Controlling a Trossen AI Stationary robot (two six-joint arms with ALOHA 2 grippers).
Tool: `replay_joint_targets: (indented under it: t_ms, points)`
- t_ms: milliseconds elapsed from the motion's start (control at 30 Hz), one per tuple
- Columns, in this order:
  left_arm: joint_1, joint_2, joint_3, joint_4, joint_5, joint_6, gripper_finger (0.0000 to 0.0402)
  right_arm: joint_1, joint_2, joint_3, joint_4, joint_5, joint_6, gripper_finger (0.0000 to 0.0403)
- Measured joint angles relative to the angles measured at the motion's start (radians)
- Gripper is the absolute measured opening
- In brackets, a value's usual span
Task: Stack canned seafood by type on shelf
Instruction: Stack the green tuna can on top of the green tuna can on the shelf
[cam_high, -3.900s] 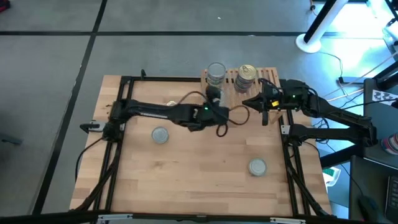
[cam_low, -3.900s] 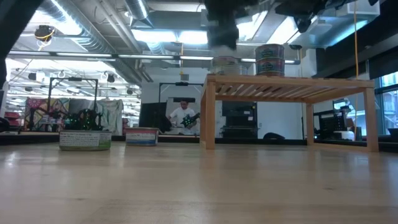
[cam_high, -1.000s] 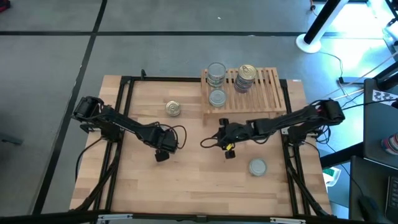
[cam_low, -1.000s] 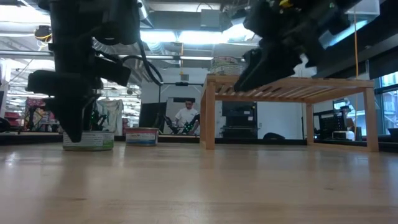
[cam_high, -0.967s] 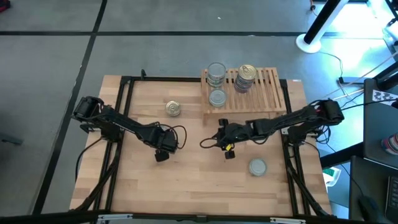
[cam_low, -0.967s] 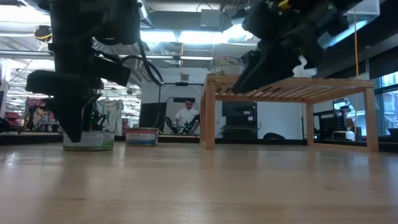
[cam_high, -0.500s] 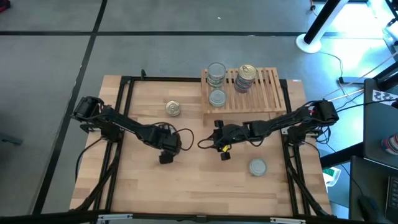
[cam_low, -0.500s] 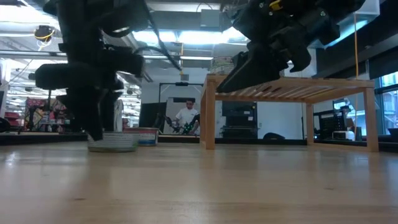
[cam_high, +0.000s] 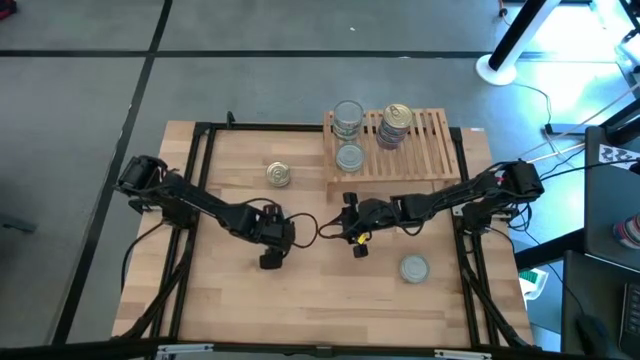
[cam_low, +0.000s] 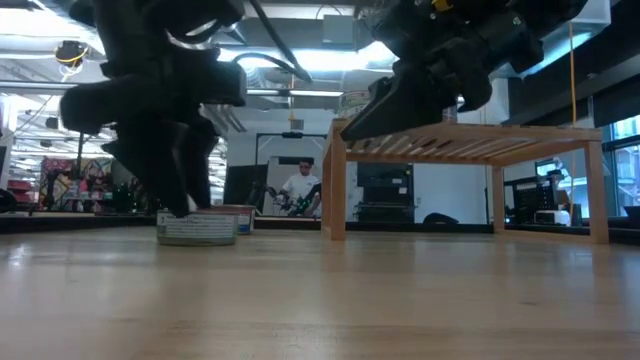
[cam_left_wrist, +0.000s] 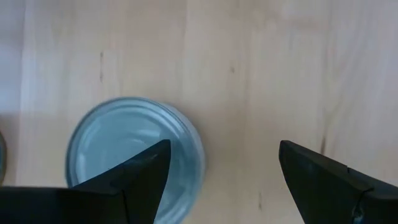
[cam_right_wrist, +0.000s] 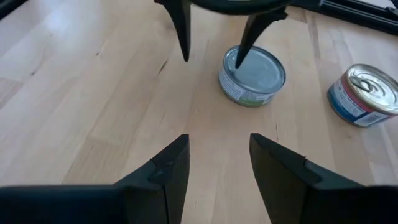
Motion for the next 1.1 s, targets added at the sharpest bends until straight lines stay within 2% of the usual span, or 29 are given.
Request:
replay_joint_targets:
  t_ms: [367,567,733,833,1100]
  points:
    - [-0.047,0.003,-0.004,-0.015,-0.052,-0.032,0.0294,0.0,0.0,0.0,0.03,-0.003,0.001,0.0167]
    - [-0.048,0.026,-0.004,-0.024,-0.056,-0.052,0.0294,0.0,0.0,0.0,0.051,-0.078,0.003,0.0167]
    - [-0.054,0.043,-0.002,-0.021,-0.079,-0.047,0.0292,0.0,0.0,0.0,0.064,-0.079,0.003,0.0167]
    - [-0.054,0.048,-0.002,-0.02,-0.098,-0.047,0.0275,0.0,0.0,0.0,0.09,-0.079,0.004,0.0167]
    - [-0.053,0.05,-0.004,-0.026,-0.152,-0.046,0.0197,0.0,0.024,0.0,0.146,-0.078,0.004,0.0167]
